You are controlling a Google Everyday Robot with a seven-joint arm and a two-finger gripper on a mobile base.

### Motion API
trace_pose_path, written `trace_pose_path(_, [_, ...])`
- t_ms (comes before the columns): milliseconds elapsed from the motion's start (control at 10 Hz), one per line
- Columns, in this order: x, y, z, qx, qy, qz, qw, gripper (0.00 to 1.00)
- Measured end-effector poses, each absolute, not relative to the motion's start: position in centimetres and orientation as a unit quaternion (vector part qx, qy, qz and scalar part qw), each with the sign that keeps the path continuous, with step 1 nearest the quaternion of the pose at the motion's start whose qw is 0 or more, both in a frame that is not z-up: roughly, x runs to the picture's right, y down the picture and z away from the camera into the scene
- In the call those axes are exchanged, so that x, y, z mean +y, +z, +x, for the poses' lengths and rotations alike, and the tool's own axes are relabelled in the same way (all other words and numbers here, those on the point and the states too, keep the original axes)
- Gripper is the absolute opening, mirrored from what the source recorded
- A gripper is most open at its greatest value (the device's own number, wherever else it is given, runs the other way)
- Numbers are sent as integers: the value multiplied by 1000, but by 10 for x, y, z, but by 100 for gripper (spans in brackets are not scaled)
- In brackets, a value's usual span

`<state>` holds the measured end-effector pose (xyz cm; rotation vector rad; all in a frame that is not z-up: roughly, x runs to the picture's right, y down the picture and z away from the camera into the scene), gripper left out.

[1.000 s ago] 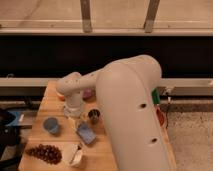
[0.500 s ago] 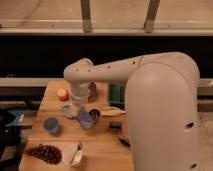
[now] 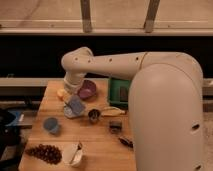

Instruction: Place sponge in plastic cup

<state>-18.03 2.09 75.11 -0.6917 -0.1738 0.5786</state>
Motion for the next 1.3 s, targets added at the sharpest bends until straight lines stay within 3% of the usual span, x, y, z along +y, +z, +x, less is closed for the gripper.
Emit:
trace_pose_path(600, [-21, 735, -268, -214, 202, -340, 893, 0])
trace_pose_path(1300, [-22, 734, -272, -220, 200, -343, 891, 0])
